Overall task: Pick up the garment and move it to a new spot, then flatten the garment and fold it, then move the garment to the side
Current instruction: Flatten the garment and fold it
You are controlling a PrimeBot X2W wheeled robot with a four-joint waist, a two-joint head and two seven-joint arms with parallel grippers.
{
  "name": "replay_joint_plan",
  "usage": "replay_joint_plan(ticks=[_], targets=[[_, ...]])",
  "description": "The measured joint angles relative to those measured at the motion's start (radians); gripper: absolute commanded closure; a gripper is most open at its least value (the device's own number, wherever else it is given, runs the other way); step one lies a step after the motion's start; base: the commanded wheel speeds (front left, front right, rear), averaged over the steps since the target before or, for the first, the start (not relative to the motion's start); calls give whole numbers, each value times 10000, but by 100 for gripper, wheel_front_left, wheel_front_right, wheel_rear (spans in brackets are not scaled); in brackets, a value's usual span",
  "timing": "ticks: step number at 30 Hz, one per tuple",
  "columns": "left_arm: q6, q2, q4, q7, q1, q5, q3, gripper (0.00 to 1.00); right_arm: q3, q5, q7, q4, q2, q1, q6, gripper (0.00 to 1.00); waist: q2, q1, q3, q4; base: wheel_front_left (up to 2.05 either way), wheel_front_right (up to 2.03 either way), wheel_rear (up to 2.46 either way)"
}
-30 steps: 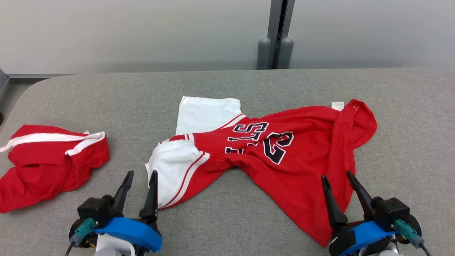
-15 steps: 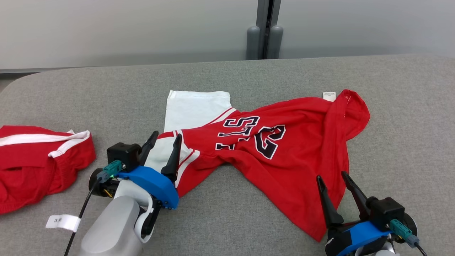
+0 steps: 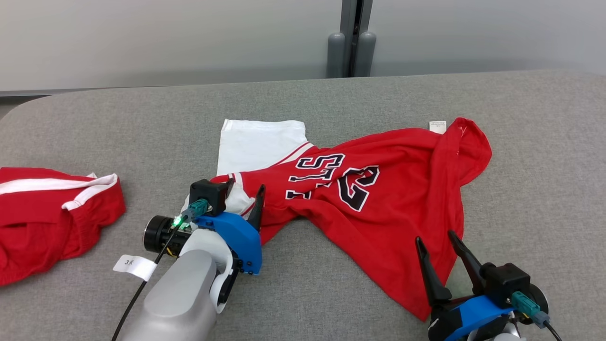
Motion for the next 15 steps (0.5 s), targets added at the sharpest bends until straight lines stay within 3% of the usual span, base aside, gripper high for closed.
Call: replay_joint_plan(ticks=[10, 15], targets=[[180, -67, 1030, -244, -66, -52, -100, 2, -144, 21, 0, 117, 0, 0, 0, 0, 0, 0, -14, -8, 0, 0, 0], [190, -125, 1338, -399, -64, -192, -71, 91, -96, 48, 0, 155, -2, 13, 0, 0, 0, 0, -35, 116, 0, 0, 0]])
